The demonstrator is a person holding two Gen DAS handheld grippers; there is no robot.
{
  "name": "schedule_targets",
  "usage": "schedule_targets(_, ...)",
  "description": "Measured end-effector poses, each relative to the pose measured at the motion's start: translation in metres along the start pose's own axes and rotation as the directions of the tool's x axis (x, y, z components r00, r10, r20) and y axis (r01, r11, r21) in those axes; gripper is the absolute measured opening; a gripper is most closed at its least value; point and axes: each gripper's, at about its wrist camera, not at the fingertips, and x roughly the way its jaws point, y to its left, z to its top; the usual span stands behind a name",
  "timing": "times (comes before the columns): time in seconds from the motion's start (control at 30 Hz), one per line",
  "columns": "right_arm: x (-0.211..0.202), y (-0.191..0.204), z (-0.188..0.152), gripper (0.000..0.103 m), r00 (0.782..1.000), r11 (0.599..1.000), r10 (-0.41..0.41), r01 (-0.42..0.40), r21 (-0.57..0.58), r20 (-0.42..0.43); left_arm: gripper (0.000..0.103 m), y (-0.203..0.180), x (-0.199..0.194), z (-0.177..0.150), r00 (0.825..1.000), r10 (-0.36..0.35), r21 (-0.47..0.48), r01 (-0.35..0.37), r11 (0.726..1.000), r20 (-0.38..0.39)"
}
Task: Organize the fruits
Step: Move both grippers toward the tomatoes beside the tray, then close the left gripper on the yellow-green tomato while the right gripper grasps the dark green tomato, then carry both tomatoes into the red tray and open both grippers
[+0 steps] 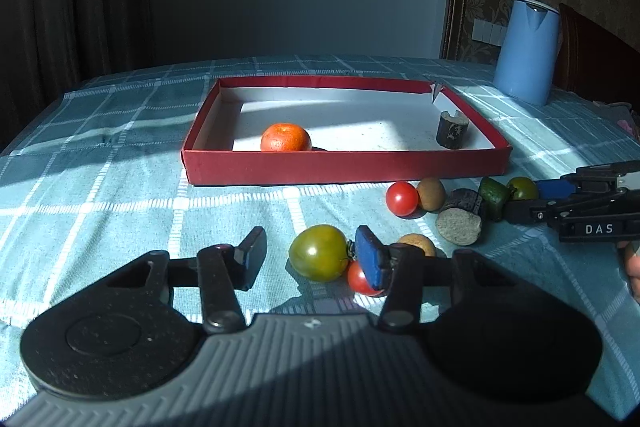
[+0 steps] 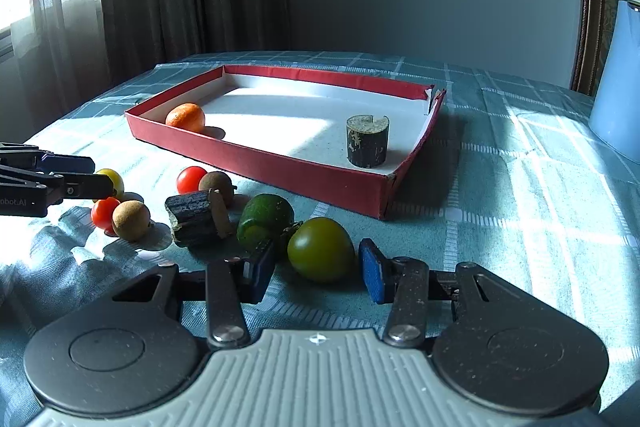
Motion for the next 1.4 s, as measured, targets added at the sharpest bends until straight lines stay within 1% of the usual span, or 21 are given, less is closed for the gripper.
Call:
schedule_targets(0.07, 0.001, -0.001, 0.0, 0.045, 1.0, 1.0, 0.004, -0.004, 0.006, -0.002, 0.039, 0.007, 0.001, 0.002, 0.999, -0.034, -0.03, 0.033, 0.999, -0.013)
schedule_targets(0.1, 0.001, -0.002, 0.001, 0.045, 1.0, 1.0, 0.004, -0.004, 0.007, -0.002, 0.039, 0.009, 0.001, 0.002, 0.999, -0.044, -0.041, 0.043, 0.998, -0.016)
schedule_targets(0.2, 0.002, -0.002, 0.001, 0.045, 1.0, 1.0, 0.004, -0.004, 0.008, -0.006, 0.041, 0.023, 0.005, 0.004, 0.995, -0.095, -0.114, 0.09, 0.989, -0.042)
schedule_targets(0.23, 0.002, -0.002, 0.001, 0.045, 1.0, 1.0, 0.004, -0.004, 0.009, -0.007, 0.043, 0.03, 0.008, 0.005, 0.992, -0.118, -0.155, 0.109, 0.982, -0.053)
schedule_targets(0.27, 0.003, -0.002, 0.001, 0.045, 1.0, 1.0, 0.003, -0.003, 0.008, -0.007, 0.046, 0.033, 0.01, 0.005, 0.99, -0.126, -0.182, 0.113, 0.977, -0.063)
schedule_targets(0.3, 0.003, -0.002, 0.001, 0.045, 1.0, 1.0, 0.003, -0.003, 0.008, -0.007, 0.051, 0.034, 0.011, 0.005, 0.99, -0.125, -0.19, 0.11, 0.976, -0.07)
schedule_targets(0.47, 0.003, -0.002, 0.001, 0.045, 1.0, 1.0, 0.003, -0.003, 0.008, -0.007, 0.052, 0.022, 0.009, 0.008, 0.994, -0.079, -0.123, 0.07, 0.99, -0.07)
schedule_targets(0.5, 0.002, -0.001, 0.001, 0.045, 1.0, 1.0, 0.003, -0.002, 0.007, -0.007, 0.048, 0.021, 0.009, 0.009, 0.994, -0.079, -0.115, 0.07, 0.991, -0.071)
schedule_targets(0.53, 0.002, -0.002, 0.001, 0.045, 1.0, 1.0, 0.002, -0.002, 0.008, -0.005, 0.037, 0.021, 0.008, 0.009, 0.993, -0.095, -0.103, 0.088, 0.991, -0.069)
schedule_targets(0.57, 0.002, -0.002, 0.001, 0.041, 1.0, 1.0, 0.001, -0.001, 0.01, -0.003, 0.033, 0.022, 0.007, 0.01, 0.991, -0.118, -0.099, 0.11, 0.989, -0.07)
schedule_targets(0.6, 0.001, -0.002, 0.0, 0.035, 1.0, 1.0, 0.0, 0.0, 0.012, 0.002, 0.031, 0.022, 0.006, 0.01, 0.99, -0.122, -0.101, 0.115, 0.988, -0.071)
schedule_targets(0.73, 0.0, -0.003, 0.0, 0.034, 1.0, 1.0, -0.001, 0.001, 0.019, 0.006, 0.03, 0.021, 0.004, 0.007, 0.99, -0.126, -0.102, 0.12, 0.988, -0.06)
schedule_targets(0.87, -0.002, -0.002, 0.0, 0.034, 1.0, 1.0, -0.009, 0.009, 0.016, 0.018, 0.029, 0.018, 0.0, 0.004, 0.994, -0.104, -0.09, 0.101, 0.991, -0.034)
schedule_targets(1.0, -0.008, -0.001, -0.001, 0.034, 0.998, 0.999, -0.033, 0.032, 0.016, 0.052, 0.024, 0.014, -0.006, 0.003, 0.998, -0.069, -0.067, 0.069, 0.995, 0.0)
schedule_targets(1.1, -0.01, 0.0, -0.001, 0.034, 0.997, 0.999, -0.042, 0.041, 0.015, 0.067, 0.022, 0.013, -0.007, 0.003, 0.998, -0.057, -0.069, 0.058, 0.996, 0.011)
schedule_targets(1.23, -0.016, 0.001, -0.002, 0.034, 0.993, 0.998, -0.064, 0.062, 0.015, 0.1, 0.014, 0.013, -0.012, 0.003, 0.999, -0.028, -0.078, 0.031, 0.997, 0.034)
schedule_targets(1.37, -0.015, 0.0, -0.002, 0.034, 0.993, 0.998, -0.066, 0.065, 0.016, 0.102, 0.015, 0.016, -0.011, 0.003, 0.998, -0.05, -0.084, 0.052, 0.995, 0.023)
schedule_targets(1.4, -0.014, 0.0, -0.002, 0.034, 0.994, 0.998, -0.06, 0.059, 0.013, 0.093, 0.02, 0.016, -0.011, 0.002, 0.999, -0.048, -0.083, 0.049, 0.995, 0.02)
